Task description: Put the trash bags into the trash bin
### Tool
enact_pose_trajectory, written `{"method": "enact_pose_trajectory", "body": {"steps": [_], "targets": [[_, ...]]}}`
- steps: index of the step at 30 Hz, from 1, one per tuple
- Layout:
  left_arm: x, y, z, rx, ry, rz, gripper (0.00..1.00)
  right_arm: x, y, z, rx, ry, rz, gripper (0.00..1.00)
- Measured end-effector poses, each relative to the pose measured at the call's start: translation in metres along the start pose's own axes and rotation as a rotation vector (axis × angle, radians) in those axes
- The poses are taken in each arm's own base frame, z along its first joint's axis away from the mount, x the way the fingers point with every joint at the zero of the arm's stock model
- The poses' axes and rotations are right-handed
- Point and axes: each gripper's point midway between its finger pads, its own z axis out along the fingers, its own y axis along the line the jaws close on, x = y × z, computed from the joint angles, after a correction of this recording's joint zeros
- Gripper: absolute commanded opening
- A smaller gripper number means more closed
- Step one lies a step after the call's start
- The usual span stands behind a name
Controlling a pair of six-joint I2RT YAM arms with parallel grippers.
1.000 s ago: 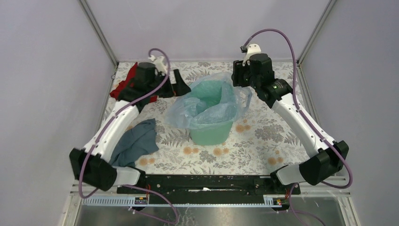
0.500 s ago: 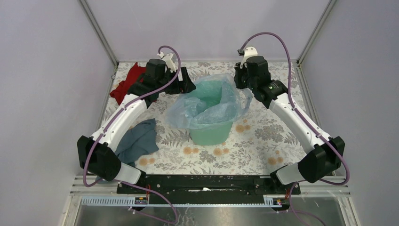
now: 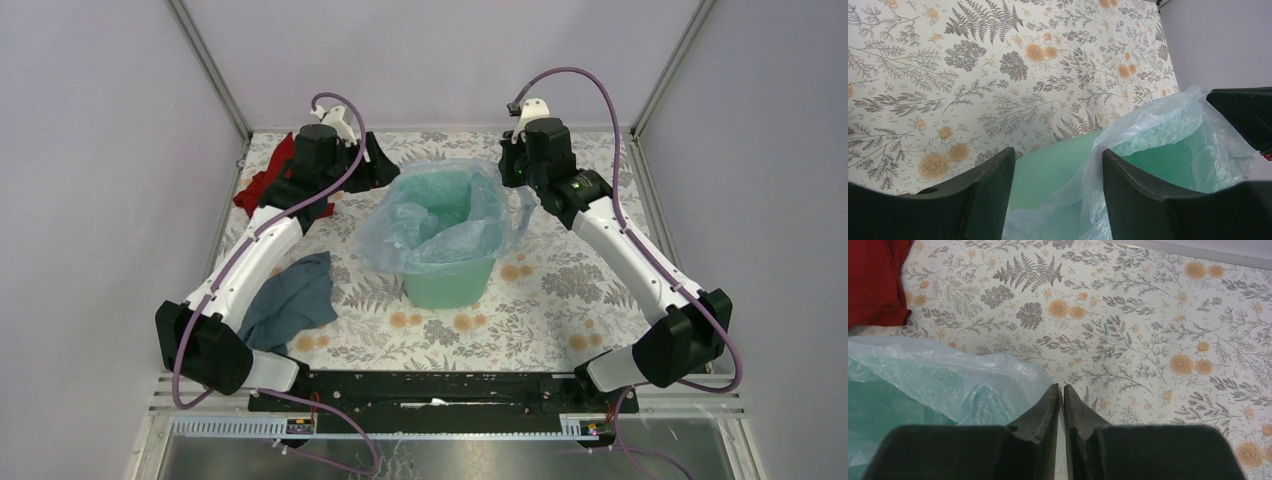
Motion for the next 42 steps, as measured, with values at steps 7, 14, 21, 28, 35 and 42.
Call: {"method": "enact_pose_trajectory", "body": {"steps": [7, 14, 21, 28, 35, 42], "targets": [[0.002, 0.001, 0.003, -0.002, -0.006, -0.032, 0.38, 0.001, 0.000, 0.006, 0.002, 0.002, 0.001, 0.12], [0.016, 0.017, 0.015, -0.045, 0.033, -0.060, 0.31, 0.011, -0.006, 0.022, 0.021, 0.034, 0.020, 0.08], [0.047, 0.034, 0.027, -0.066, 0.104, -0.091, 0.27, 0.030, -0.008, 0.036, 0.015, 0.090, 0.042, 0.07], [0.114, 0.062, 0.020, -0.108, 0.251, -0.136, 0.34, 0.072, -0.006, 0.027, -0.008, 0.193, 0.074, 0.19], [0.106, 0.065, -0.002, -0.158, 0.250, -0.089, 0.71, 0.054, -0.014, 0.001, 0.040, 0.191, 0.079, 0.52], [0.042, 0.055, -0.051, -0.223, 0.035, 0.008, 0.99, 0.017, -0.032, -0.052, 0.129, 0.070, 0.104, 0.92]]}}
